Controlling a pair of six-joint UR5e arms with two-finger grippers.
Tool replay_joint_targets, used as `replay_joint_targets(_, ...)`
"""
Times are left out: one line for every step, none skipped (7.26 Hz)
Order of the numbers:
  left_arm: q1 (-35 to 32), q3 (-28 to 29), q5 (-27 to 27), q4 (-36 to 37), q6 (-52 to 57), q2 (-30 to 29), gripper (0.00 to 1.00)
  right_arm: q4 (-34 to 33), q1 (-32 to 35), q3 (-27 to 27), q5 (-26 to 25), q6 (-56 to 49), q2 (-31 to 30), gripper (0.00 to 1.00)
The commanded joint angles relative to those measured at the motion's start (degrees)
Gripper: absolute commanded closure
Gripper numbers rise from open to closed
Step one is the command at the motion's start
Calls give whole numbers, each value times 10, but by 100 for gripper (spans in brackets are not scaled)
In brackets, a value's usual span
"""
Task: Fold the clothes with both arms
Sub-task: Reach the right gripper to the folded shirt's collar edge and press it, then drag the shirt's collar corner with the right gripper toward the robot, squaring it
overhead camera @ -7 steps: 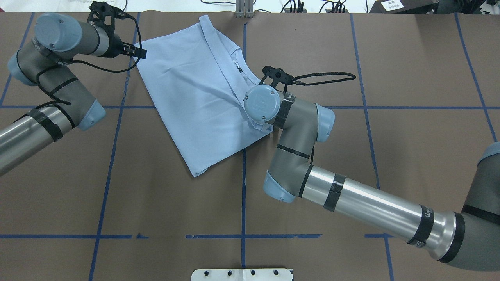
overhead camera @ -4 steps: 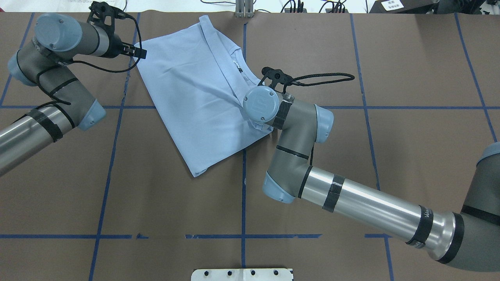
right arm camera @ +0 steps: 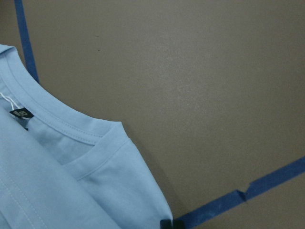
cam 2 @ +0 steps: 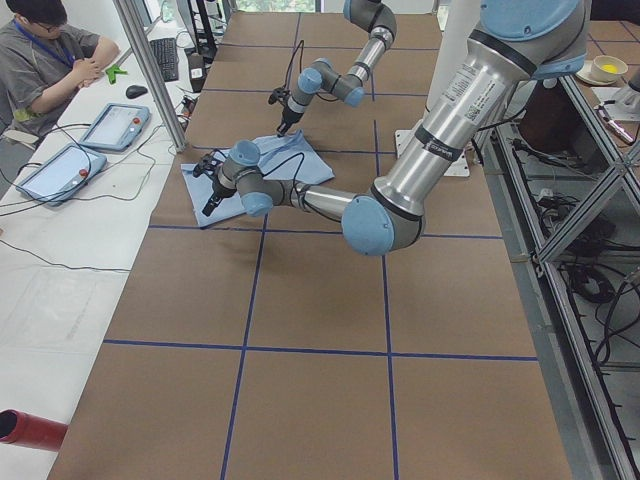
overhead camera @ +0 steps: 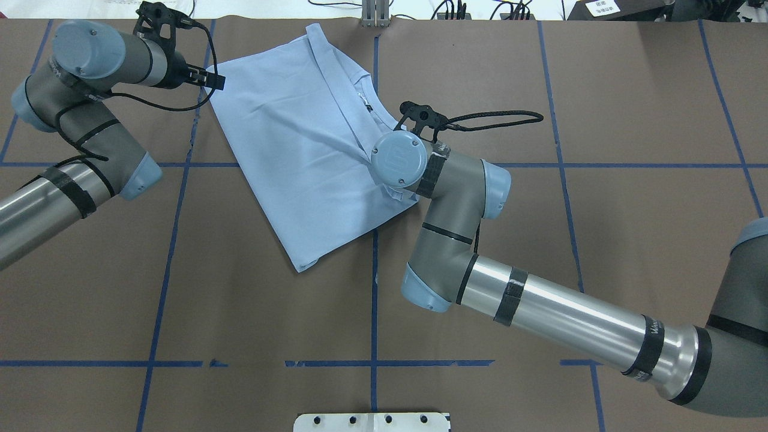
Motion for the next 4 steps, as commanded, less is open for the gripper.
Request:
replay_joint_targets(0,-1,0,-4,-1,0,0,-47,0,58,2,0,-14,100)
replay_joint_targets(0,-1,0,-6,-2,0,0,-74,-28,155,-2,6,-70,100)
replay_joint_targets(1,-1,0,-6,-2,0,0,-96,-69,249,-34,10,-133,100)
replay_joint_targets(1,-1,0,-7,-3,0,0,-104,-106,311,-65,26,-177,100)
